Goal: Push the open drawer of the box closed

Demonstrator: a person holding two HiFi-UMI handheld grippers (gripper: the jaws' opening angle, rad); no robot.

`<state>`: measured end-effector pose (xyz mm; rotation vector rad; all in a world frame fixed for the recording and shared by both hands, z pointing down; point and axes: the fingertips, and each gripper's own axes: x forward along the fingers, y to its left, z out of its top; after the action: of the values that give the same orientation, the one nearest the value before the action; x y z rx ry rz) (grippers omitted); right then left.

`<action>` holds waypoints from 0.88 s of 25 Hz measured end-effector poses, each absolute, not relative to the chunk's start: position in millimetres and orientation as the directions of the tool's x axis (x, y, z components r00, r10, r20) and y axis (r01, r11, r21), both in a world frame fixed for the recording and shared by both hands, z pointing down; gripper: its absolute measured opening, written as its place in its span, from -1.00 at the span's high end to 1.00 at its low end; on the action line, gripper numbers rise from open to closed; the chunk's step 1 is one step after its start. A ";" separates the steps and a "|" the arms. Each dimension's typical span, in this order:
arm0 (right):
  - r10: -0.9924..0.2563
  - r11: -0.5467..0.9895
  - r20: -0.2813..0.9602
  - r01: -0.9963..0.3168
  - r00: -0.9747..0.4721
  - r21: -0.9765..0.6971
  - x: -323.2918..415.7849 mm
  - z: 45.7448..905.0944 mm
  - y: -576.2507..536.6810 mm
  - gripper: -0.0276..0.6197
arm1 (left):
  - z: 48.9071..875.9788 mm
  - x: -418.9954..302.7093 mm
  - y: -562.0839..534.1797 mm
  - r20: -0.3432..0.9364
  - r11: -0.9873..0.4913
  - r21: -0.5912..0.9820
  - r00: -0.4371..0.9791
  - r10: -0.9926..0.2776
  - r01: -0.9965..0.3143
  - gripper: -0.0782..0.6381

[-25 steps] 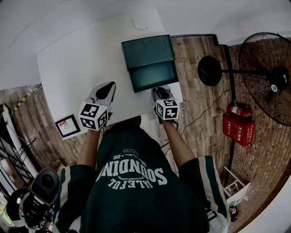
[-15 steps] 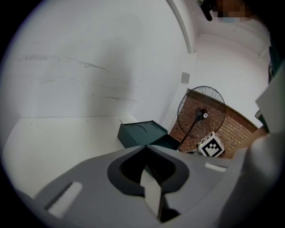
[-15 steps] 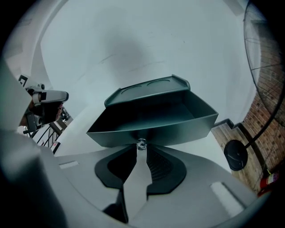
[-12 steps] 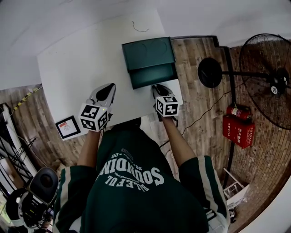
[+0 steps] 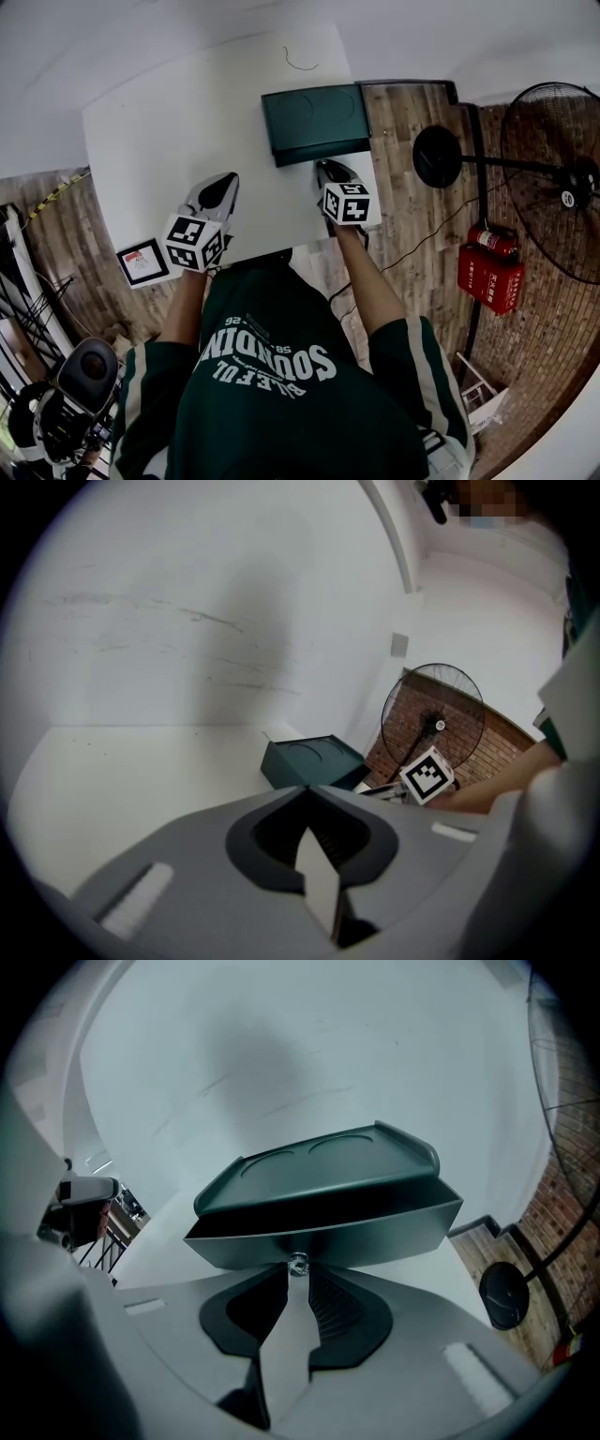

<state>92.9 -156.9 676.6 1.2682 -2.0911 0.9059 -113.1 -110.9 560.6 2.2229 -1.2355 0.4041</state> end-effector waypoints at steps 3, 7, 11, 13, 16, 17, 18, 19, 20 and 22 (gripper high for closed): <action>-0.550 0.343 0.720 -0.900 -0.424 -0.269 89.4 677.2 -167.1 0.69 | 561.9 -118.7 -114.5 0.507 -0.413 0.327 0.526 -0.682 -0.850 0.64; -0.550 0.347 0.718 -0.899 -0.426 -0.267 87.5 677.0 -177.2 0.69 | 560.9 -120.7 -120.1 0.503 -0.414 0.331 0.529 -0.683 -0.848 0.64; -0.550 0.348 0.720 -0.900 -0.424 -0.264 85.0 675.4 -182.5 0.69 | 558.3 -124.6 -123.0 0.492 -0.414 0.336 0.533 -0.689 -0.846 0.64; -0.548 0.340 0.719 -0.899 -0.428 -0.275 84.7 677.2 -183.6 0.69 | 558.7 -125.9 -123.8 0.489 -0.412 0.340 0.533 -0.691 -0.845 0.64; -0.544 0.331 0.718 -0.897 -0.435 -0.293 86.0 679.7 -184.6 0.70 | 559.0 -126.2 -121.6 0.487 -0.413 0.345 0.536 -0.689 -0.843 0.64; -0.546 0.328 0.716 -0.897 -0.435 -0.295 86.1 679.6 -184.9 0.70 | 558.5 -127.0 -120.4 0.487 -0.413 0.344 0.536 -0.690 -0.844 0.64; -0.550 0.324 0.714 -0.898 -0.434 -0.297 86.2 679.0 -184.8 0.70 | 557.5 -128.1 -119.1 0.488 -0.412 0.341 0.534 -0.691 -0.845 0.64; -0.555 0.319 0.711 -0.900 -0.432 -0.298 86.5 678.1 -184.2 0.70 | 556.1 -128.9 -117.7 0.488 -0.409 0.339 0.530 -0.694 -0.847 0.64; -0.561 0.314 0.708 -0.901 -0.429 -0.298 87.6 677.0 -183.1 0.70 | 554.4 -129.1 -116.5 0.487 -0.406 0.336 0.526 -0.698 -0.850 0.64; -0.569 0.301 0.704 -0.904 -0.425 -0.302 92.0 675.9 -179.8 0.70 | 551.0 -128.0 -115.2 0.485 -0.398 0.329 0.515 -0.707 -0.857 0.64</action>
<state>92.0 -179.8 675.9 1.3091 -2.1046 0.9480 -128.0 -115.2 551.0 2.2159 -1.2725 0.3622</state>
